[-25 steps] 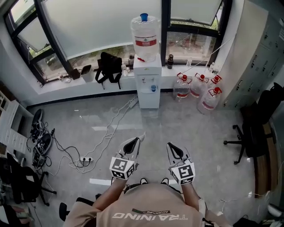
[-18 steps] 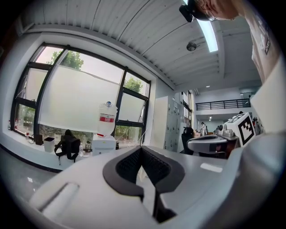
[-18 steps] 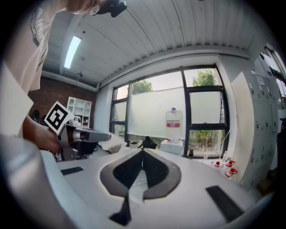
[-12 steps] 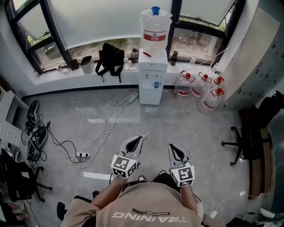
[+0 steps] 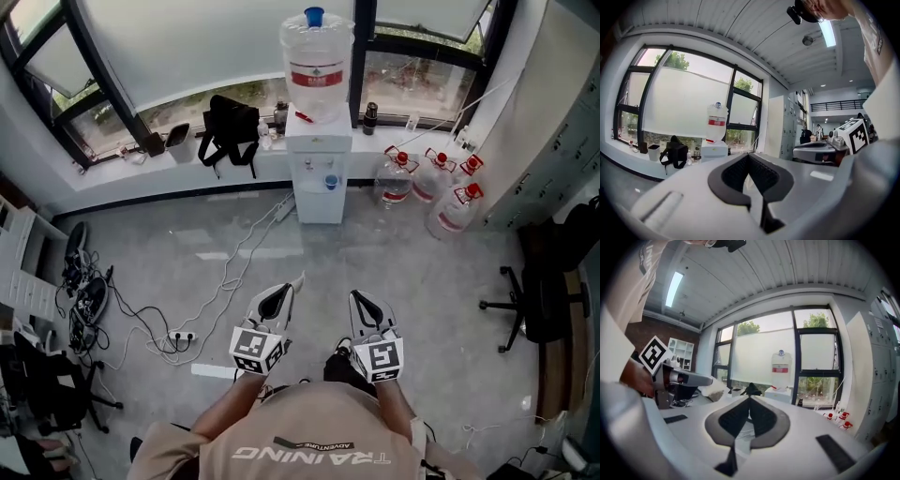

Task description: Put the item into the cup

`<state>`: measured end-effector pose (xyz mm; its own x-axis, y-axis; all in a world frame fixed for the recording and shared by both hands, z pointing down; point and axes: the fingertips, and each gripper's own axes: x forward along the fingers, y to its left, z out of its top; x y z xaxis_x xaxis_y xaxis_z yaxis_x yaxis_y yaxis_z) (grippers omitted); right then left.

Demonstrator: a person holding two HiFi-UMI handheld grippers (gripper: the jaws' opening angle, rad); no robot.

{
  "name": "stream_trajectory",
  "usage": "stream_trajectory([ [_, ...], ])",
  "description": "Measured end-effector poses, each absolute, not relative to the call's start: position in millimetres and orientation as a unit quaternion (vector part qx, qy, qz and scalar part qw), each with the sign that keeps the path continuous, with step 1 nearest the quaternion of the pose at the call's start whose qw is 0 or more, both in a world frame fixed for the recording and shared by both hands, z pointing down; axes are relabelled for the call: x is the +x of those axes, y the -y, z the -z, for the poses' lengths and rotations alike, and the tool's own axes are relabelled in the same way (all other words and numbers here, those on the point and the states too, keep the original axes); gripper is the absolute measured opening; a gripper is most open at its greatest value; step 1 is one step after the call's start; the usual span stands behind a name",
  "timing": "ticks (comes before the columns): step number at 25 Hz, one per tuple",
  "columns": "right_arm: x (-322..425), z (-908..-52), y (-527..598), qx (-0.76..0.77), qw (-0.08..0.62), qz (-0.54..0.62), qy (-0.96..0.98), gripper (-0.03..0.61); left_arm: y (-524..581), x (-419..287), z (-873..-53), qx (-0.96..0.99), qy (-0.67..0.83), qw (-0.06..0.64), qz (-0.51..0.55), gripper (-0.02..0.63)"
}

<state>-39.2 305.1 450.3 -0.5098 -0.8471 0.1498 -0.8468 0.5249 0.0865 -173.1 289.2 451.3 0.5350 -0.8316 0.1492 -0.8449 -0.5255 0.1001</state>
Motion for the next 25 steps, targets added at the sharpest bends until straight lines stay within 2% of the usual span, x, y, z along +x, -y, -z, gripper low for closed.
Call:
stream_trajectory([
  [7, 4, -439, -223, 0.488, 0.063, -0.001, 0.87, 0.011, -216, -141, -440, 0.86, 0.504, 0.063, -0.047, 0.009],
  [15, 30, -457, -165, 0.462, 0.081, -0.011, 0.883, 0.011, -165, -104, -449, 0.853, 0.513, 0.083, -0.05, 0.009],
  [25, 34, -476, -119, 0.456, 0.098, -0.037, 0.884, 0.012, -115, -93, -465, 0.858, 0.501, 0.098, -0.063, 0.009],
])
